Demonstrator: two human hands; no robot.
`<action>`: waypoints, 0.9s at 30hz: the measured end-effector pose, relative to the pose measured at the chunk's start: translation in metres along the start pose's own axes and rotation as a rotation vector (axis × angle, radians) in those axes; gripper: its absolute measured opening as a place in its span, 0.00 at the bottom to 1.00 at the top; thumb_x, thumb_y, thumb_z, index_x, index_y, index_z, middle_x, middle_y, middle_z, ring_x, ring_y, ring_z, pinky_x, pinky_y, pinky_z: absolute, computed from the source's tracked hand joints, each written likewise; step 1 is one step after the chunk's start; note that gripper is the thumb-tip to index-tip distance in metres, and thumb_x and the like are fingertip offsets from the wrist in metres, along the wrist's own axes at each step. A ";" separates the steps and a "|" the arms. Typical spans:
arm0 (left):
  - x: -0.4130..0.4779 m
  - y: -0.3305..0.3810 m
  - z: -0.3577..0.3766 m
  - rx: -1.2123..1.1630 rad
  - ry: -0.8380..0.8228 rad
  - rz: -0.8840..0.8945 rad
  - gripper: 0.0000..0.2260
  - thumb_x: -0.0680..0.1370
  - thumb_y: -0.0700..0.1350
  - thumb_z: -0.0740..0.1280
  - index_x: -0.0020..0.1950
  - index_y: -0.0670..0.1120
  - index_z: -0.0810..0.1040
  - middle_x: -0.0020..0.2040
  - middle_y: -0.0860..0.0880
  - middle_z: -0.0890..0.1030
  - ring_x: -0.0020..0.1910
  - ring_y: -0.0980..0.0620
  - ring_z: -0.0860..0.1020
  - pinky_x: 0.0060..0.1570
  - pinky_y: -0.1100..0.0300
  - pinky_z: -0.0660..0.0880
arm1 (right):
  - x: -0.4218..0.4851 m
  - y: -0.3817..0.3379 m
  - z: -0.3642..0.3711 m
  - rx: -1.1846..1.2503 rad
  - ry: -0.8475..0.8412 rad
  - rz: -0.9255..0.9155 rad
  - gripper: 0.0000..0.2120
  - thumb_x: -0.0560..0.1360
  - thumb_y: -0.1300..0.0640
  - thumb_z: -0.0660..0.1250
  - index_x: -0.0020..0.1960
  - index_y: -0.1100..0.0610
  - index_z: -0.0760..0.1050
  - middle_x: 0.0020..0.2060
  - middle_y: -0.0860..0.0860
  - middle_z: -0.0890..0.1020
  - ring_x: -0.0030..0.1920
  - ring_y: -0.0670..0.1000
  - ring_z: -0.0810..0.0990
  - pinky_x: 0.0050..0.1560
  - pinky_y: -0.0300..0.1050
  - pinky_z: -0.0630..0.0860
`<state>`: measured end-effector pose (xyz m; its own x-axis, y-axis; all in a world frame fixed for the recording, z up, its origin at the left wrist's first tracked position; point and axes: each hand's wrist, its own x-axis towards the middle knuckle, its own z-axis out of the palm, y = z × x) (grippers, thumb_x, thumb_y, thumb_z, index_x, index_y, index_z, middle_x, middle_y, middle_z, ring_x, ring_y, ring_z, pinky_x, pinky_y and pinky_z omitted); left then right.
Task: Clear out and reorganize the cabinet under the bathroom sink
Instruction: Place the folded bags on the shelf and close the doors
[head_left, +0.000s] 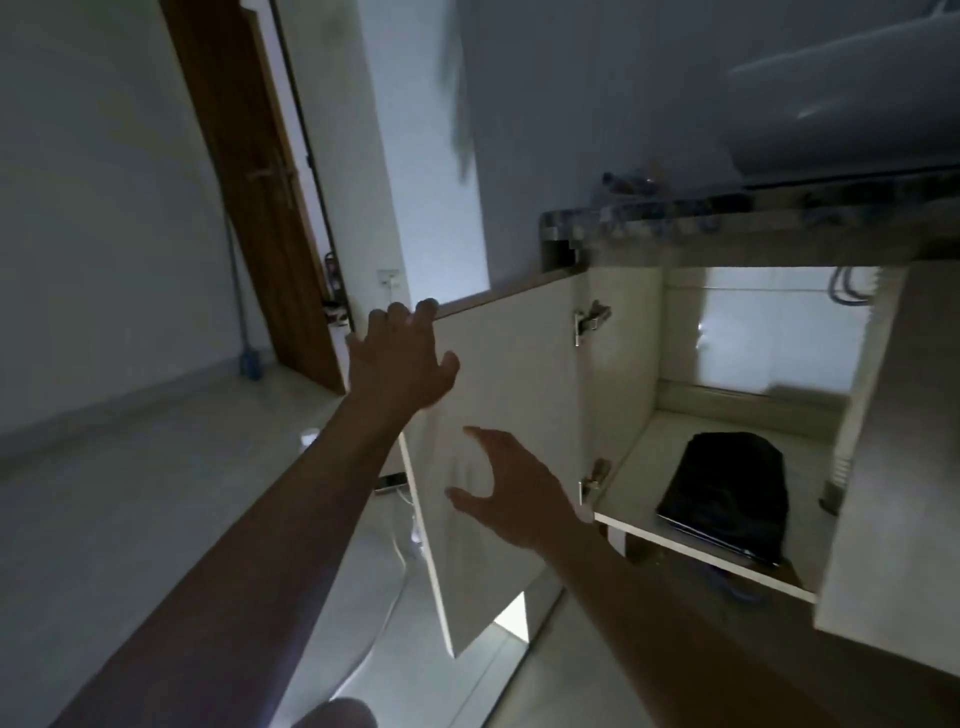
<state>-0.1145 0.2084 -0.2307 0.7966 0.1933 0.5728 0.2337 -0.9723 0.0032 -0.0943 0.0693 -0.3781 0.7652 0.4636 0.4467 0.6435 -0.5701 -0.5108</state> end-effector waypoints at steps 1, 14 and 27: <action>-0.002 -0.004 -0.002 -0.017 0.023 0.008 0.27 0.77 0.60 0.62 0.73 0.49 0.66 0.66 0.42 0.74 0.65 0.40 0.71 0.62 0.42 0.71 | 0.002 -0.007 0.007 0.015 -0.009 -0.003 0.41 0.72 0.33 0.66 0.79 0.43 0.52 0.77 0.44 0.60 0.74 0.49 0.65 0.71 0.49 0.66; -0.008 0.096 -0.052 -0.621 0.075 0.138 0.23 0.79 0.59 0.61 0.38 0.43 0.83 0.35 0.50 0.82 0.32 0.56 0.78 0.41 0.64 0.74 | -0.076 0.044 -0.045 -0.013 0.509 -0.127 0.30 0.74 0.51 0.70 0.71 0.56 0.64 0.61 0.54 0.77 0.56 0.52 0.80 0.55 0.45 0.79; -0.021 0.281 0.043 -0.563 0.032 0.758 0.40 0.76 0.55 0.66 0.80 0.55 0.44 0.81 0.46 0.44 0.80 0.46 0.50 0.72 0.38 0.62 | -0.128 0.166 -0.211 0.064 0.822 0.622 0.04 0.76 0.56 0.72 0.51 0.53 0.82 0.41 0.47 0.84 0.42 0.45 0.82 0.40 0.31 0.73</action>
<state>-0.0415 -0.0633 -0.2774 0.6081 -0.5119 0.6068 -0.6506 -0.7593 0.0114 -0.0885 -0.2279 -0.3650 0.7297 -0.5216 0.4422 0.1565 -0.5021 -0.8505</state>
